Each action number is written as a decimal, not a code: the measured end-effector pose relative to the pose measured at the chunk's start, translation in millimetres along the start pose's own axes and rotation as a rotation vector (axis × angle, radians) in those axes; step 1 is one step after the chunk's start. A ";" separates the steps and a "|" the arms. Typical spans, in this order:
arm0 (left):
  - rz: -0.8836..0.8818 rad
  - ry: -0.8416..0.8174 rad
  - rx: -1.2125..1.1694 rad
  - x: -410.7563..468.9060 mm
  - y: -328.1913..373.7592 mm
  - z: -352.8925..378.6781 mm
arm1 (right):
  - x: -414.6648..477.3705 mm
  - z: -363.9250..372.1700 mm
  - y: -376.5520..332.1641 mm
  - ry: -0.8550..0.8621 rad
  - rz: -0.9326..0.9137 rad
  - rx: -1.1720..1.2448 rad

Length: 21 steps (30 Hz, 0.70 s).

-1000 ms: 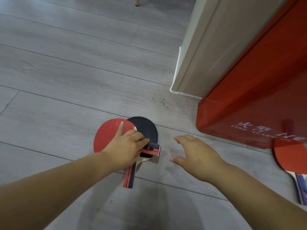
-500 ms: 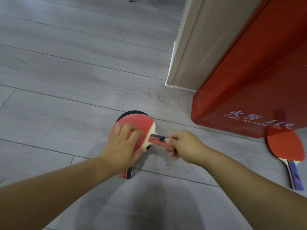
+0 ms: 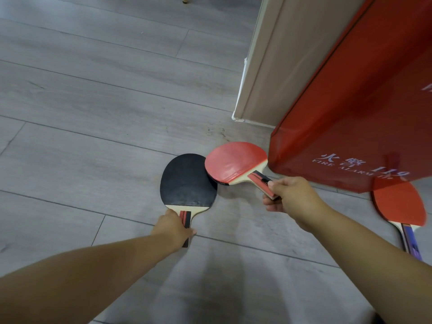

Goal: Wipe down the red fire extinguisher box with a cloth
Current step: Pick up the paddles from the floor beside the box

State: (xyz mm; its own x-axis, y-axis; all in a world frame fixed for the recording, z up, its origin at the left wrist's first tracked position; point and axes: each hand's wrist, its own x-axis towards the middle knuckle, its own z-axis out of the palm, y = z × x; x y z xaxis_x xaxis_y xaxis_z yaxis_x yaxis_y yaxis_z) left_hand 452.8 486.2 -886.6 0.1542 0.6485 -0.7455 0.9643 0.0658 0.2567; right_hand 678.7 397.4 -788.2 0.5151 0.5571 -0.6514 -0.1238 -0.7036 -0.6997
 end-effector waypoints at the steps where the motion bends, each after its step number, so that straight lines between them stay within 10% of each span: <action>1: -0.011 -0.015 0.015 -1.0 4.2 -0.9 | -0.8 -0.9 1.1 -0.001 -0.001 0.003; 14: -0.093 -0.459 -1.177 -41.0 45.0 -26.0 | -21.1 34.3 -2.4 -0.165 -0.043 0.030; 21: -0.052 -0.573 -1.193 -42.8 59.6 -34.2 | -33.9 66.7 11.7 -0.245 -0.149 -0.340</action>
State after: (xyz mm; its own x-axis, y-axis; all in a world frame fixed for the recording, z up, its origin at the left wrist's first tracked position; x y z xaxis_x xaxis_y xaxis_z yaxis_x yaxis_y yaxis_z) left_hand 496.3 488.3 -818.3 0.4758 0.2344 -0.8477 0.2376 0.8938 0.3804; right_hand 603.2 399.7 -793.8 0.2845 0.7225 -0.6301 0.2436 -0.6902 -0.6814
